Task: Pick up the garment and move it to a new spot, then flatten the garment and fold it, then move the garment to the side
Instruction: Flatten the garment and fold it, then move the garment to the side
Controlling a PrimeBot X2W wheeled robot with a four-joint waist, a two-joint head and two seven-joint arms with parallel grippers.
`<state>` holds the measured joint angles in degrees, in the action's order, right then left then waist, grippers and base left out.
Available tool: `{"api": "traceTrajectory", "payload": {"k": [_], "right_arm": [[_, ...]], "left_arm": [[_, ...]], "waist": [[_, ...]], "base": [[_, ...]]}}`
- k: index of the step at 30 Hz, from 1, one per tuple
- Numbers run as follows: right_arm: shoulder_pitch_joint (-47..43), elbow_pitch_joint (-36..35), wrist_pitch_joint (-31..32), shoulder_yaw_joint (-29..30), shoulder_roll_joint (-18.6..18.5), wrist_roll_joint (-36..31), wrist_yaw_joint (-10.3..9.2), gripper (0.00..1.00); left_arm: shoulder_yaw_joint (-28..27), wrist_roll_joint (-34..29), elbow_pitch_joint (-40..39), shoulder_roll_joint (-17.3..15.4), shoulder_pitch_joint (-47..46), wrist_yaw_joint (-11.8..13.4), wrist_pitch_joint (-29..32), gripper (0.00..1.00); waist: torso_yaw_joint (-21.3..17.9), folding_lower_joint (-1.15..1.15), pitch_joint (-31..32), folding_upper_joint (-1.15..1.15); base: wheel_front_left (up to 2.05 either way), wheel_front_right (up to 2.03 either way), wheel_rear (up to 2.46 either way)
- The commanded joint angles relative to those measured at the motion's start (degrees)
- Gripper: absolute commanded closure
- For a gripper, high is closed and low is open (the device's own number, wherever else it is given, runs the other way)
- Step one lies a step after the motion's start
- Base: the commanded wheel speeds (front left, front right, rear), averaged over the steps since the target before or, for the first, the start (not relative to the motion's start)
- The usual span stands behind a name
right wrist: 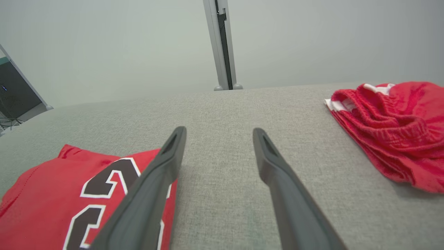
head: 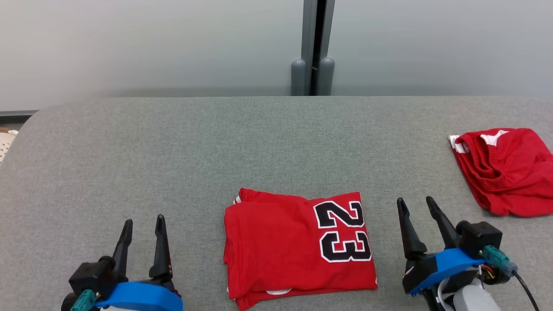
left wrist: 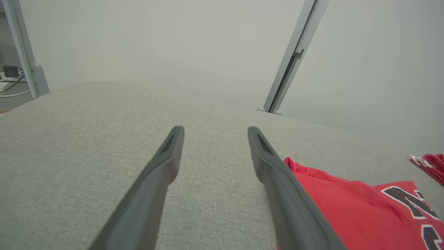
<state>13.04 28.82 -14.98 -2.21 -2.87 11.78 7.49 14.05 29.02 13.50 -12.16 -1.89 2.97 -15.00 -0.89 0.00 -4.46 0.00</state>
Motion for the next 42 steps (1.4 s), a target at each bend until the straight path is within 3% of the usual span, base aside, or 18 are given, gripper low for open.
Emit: {"api": "traceTrajectory", "payload": {"k": [1, 29, 35, 42], "right_arm": [[-1.35, -0.45, -0.26, -0.27, -0.05, 0.43, 0.01, 0.00], [-4.06, -1.18, 0.01, -2.44, -0.07, 0.24, 0.01, 0.00], [-2.15, 0.57, 3.90, -2.78, -0.05, -2.06, 0.01, 0.00], [-0.18, 0.64, 15.84, -5.12, -0.11, -2.02, 0.01, 0.00]], "left_arm": [[-0.25, -0.58, 0.51, 0.07, 0.73, -0.32, -0.24, 0.00], [-2.07, -3.75, 3.16, 1.44, 2.31, -2.28, -0.24, 0.00], [-2.43, -4.01, 3.28, 1.58, 2.02, -2.55, -0.24, 0.00], [-3.56, -4.09, 2.85, 1.36, 2.05, -2.16, -0.24, 0.00]], "waist": [[-0.22, 0.00, 0.25, 0.00], [-0.39, 0.00, 1.86, 0.00], [0.33, 0.00, 1.80, 0.00], [2.66, 0.00, 1.11, 0.00]], "base": [[0.00, 0.00, 0.00], [0.00, 0.00, 0.00], [0.00, 0.00, 0.00], [0.00, 0.00, 0.00]]}}
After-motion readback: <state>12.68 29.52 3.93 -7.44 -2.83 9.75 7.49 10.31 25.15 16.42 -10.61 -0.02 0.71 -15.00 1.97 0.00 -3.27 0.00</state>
